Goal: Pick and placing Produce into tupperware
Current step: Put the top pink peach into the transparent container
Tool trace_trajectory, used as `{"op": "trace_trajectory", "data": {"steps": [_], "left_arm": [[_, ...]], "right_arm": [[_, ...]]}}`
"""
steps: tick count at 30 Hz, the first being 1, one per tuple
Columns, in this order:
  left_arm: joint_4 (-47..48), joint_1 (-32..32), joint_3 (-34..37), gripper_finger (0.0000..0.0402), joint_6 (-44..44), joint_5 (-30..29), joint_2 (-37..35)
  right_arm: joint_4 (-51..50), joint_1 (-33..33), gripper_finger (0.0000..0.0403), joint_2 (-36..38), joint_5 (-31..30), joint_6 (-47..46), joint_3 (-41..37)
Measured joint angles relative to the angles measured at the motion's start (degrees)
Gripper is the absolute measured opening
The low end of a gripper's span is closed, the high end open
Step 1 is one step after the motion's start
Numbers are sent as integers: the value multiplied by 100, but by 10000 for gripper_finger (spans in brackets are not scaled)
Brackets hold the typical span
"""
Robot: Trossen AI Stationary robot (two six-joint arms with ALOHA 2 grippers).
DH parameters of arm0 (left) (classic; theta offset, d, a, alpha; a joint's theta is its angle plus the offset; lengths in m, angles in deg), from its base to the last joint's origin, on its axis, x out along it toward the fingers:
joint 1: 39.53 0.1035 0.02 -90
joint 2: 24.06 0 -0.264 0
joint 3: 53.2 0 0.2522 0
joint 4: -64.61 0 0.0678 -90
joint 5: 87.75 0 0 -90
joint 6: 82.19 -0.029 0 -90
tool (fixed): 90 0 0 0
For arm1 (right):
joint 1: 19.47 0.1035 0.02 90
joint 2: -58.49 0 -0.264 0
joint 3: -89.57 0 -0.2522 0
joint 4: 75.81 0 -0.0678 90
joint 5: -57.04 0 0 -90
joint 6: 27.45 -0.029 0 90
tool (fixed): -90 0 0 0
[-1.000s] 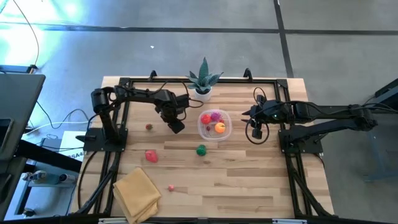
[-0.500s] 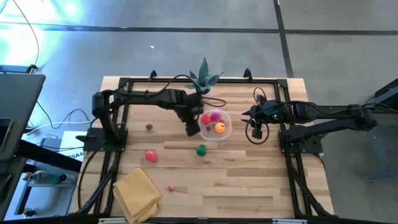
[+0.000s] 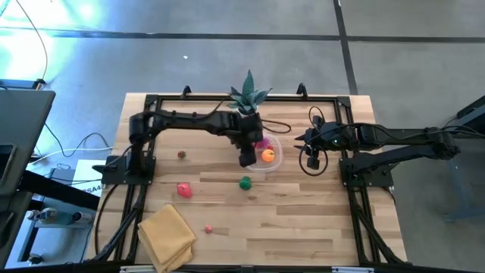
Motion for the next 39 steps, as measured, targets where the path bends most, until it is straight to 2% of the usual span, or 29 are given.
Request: {"op": "trace_trajectory", "data": {"steps": [12,39], "left_arm": [[-165,63,0,113,-157,-97,793],[-85,63,2,122,-168,-23,812]], "right_arm": [[3,0,113,1,0,1,0],[1,0,113,0,0,-1,0]]}}
